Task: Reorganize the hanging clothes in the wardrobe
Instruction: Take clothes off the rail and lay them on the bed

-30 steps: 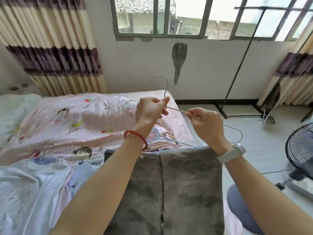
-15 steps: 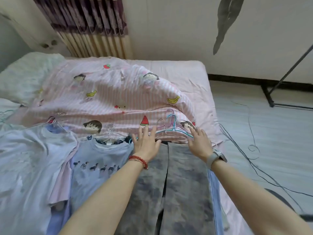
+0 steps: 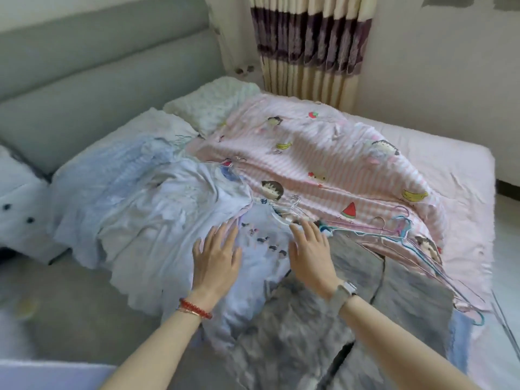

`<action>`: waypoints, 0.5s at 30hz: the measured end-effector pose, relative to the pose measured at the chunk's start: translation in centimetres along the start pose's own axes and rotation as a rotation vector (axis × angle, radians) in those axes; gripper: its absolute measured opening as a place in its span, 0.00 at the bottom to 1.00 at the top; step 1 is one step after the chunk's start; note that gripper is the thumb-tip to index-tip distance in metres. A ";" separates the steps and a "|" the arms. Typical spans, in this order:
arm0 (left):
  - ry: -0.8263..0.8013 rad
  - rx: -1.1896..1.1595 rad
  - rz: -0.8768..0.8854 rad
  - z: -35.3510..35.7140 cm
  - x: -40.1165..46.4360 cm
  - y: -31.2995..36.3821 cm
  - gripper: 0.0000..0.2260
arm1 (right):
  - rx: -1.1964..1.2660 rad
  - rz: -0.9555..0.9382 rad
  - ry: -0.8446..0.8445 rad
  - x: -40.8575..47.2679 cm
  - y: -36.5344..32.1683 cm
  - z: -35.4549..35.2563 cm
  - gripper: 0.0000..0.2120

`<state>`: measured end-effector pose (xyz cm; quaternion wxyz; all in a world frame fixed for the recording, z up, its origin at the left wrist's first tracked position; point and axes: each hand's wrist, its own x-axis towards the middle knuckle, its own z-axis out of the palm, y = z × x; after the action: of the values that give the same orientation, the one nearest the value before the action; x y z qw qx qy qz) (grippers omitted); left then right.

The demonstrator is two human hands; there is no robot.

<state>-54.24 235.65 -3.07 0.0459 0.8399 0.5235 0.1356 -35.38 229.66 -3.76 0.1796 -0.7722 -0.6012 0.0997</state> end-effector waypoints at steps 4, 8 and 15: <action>0.152 0.076 -0.269 -6.4 -8.7 -10.9 0.17 | 0.013 -0.313 -0.115 -1.4 -13.7 3.8 0.21; 0.277 0.151 -0.547 -12.3 -20.1 -20.4 0.16 | 0.080 -0.655 -0.217 -6.9 -27.6 8.6 0.21; 0.439 0.359 -1.031 -17.6 -42.0 -28.7 0.15 | 0.118 -1.193 -0.449 -18.9 -44.9 15.7 0.21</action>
<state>-101.45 209.96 0.02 -0.1466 0.4238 0.8763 0.1759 -86.17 223.44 -1.47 0.1162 -0.2538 -0.9441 0.1751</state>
